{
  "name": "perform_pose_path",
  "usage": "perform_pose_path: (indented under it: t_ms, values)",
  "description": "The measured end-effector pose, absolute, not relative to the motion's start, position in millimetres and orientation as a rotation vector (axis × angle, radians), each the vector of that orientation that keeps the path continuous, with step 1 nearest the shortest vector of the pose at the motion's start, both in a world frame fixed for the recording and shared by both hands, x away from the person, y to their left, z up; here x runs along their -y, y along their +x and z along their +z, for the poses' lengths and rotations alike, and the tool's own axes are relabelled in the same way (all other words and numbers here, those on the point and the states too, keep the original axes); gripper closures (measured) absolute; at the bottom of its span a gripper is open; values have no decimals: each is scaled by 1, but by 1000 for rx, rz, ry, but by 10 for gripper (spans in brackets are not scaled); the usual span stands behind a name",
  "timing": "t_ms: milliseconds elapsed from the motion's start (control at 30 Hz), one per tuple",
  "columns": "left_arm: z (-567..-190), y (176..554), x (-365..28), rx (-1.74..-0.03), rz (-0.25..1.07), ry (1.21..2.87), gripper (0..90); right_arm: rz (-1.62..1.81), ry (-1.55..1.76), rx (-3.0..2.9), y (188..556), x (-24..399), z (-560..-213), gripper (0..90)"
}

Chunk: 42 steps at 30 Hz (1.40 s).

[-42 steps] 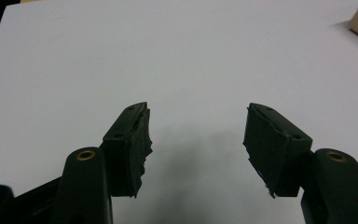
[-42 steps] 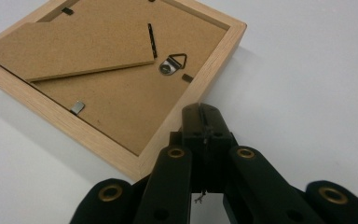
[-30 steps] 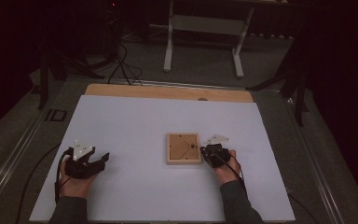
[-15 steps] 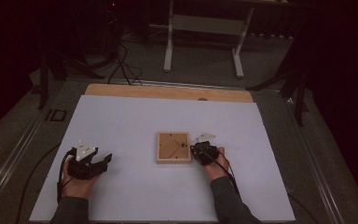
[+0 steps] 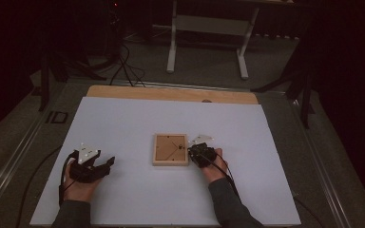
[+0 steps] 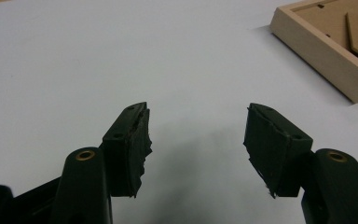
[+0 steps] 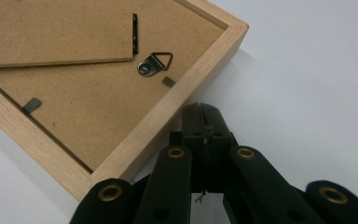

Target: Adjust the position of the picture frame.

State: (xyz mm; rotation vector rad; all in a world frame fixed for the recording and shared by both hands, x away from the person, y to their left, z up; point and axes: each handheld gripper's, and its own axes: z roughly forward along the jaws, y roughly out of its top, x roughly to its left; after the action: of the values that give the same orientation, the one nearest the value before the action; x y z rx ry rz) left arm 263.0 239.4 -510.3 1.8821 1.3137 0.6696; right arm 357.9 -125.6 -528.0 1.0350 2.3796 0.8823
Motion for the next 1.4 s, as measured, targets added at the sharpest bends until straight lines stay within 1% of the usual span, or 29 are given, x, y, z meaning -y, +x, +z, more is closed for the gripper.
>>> perform_pose_path:
  t_ms: [200, 533, 733, 1000, 1400]
  values:
    - [-510, 263, -240, -1315, 671, 1881, 400, 879, 1018, -2388, 358, 121, -528, 898]
    - [-510, 263, -240, -1317, 673, 1881, 400, 917, 1019, -2372, 356, 126, -520, 896]
    - [-511, 263, -240, -1319, 673, 1883, 400, 939, 997, -2359, 350, 131, -511, 861]
    - [-511, 263, -240, -1319, 673, 1886, 400, 1017, 949, -2341, 330, 142, -501, 832]
    - [-511, 262, -239, -1310, 675, 1894, 400, 1097, 932, -2318, 324, 144, -495, 810]
